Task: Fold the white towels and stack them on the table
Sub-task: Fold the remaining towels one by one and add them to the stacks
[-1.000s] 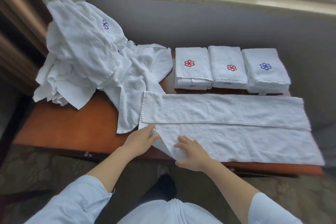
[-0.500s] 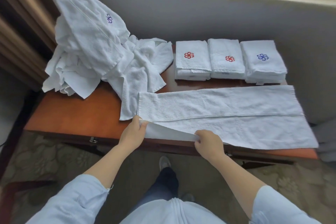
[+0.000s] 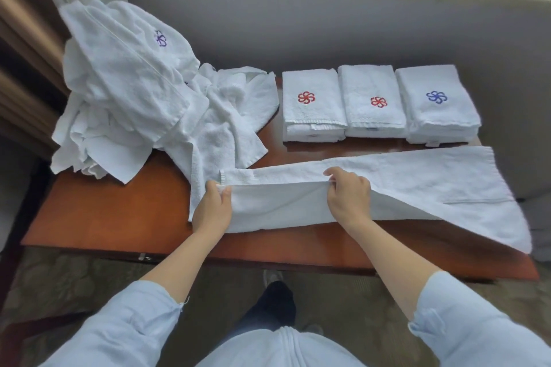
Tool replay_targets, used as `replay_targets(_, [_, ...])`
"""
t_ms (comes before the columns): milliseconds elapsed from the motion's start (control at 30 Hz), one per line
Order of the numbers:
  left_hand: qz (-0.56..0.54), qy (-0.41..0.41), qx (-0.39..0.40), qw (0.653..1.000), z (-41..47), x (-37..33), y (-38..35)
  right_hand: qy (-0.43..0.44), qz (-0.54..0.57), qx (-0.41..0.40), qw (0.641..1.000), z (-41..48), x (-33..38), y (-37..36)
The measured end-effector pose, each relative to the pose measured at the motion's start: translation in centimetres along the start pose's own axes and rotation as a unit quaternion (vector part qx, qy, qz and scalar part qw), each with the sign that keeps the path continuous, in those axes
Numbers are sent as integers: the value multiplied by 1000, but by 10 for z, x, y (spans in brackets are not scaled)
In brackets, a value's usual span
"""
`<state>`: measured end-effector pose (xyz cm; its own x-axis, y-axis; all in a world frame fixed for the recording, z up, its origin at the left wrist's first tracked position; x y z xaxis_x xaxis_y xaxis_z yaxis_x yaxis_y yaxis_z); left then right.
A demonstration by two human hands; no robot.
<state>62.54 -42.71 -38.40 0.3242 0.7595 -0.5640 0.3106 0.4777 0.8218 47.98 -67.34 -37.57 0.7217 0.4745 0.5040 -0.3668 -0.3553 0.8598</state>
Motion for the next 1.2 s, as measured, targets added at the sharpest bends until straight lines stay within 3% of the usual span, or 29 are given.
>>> replay_targets(167, [68, -8, -3, 998, 34, 6, -1, -10, -5, 30, 1000, 36, 12, -19])
replay_targets(367, [212, -101, 7, 972, 68, 11, -5, -28, -49, 84, 995, 63, 10, -48])
replay_targets(533, [267, -182, 16, 946, 85, 6, -14, -18, -103, 117, 988, 71, 10, -61])
replay_targets(800, [122, -318, 136, 930, 93, -52, -58, 28, -31, 94, 995, 63, -13, -34])
replay_targets(1000, [51, -379, 204, 901, 76, -119, -98, -27, -8, 43, 999, 46, -74, 10])
replay_targets(1200, [48, -399, 246, 882, 40, -190, -143, -69, -31, 60, 995, 39, -145, 54])
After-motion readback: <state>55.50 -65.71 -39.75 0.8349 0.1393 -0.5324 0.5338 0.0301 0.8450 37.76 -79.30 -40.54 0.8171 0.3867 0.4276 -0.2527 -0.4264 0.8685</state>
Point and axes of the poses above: each hand's wrist, its own z-axis towards the middle knuckle, its own y-axis out of the back of the hand, x = y × z, the point moved 2 cm from there along z, towards the middle knuckle, and after that the axes turned 13 degrees about -y, right-handed, at the moved point
